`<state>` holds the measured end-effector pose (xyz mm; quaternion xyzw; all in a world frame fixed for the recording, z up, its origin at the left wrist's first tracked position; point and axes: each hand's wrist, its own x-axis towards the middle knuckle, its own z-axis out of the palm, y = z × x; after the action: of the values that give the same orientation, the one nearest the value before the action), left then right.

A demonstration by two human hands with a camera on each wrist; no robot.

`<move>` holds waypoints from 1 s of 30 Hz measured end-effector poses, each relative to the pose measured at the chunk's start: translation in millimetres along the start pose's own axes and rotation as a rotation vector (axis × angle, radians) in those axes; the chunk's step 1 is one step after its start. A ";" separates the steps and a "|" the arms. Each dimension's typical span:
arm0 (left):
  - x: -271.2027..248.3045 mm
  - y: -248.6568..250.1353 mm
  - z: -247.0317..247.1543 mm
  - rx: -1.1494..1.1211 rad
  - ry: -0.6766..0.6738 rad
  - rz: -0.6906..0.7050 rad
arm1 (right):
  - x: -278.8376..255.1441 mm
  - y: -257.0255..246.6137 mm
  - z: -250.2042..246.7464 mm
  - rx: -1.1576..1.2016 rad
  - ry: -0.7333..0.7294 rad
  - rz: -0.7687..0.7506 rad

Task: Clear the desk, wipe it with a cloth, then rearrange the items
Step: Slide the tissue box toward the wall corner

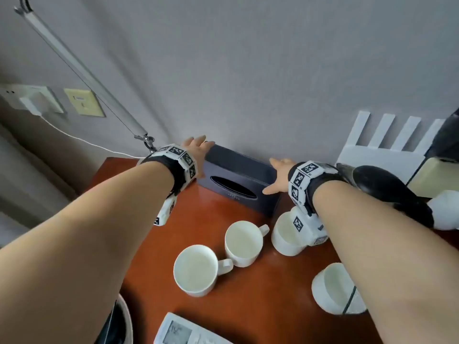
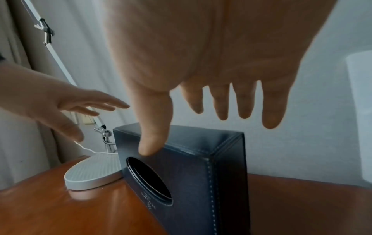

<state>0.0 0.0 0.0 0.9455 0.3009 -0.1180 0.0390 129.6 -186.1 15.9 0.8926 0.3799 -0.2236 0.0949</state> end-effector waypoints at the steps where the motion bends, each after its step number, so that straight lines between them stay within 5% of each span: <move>1: 6.8 -0.9 0.4 0.021 -0.026 0.001 | 4.3 -2.6 0.2 -0.009 -0.030 -0.006; 6: 45.0 -14.4 4.0 0.077 -0.107 0.039 | 31.5 -7.9 10.0 0.012 -0.065 0.000; 15: 52.9 -16.9 5.3 0.007 -0.066 0.105 | 32.2 -13.9 17.3 0.095 0.085 0.039; 30: -39.9 -57.0 -70.4 0.017 0.066 0.097 | -41.8 -52.2 -42.8 0.067 0.206 -0.030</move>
<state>-50.5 34.4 77.9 0.9627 0.2546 -0.0872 0.0269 80.5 -162.0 73.3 0.9078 0.3931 -0.1448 0.0224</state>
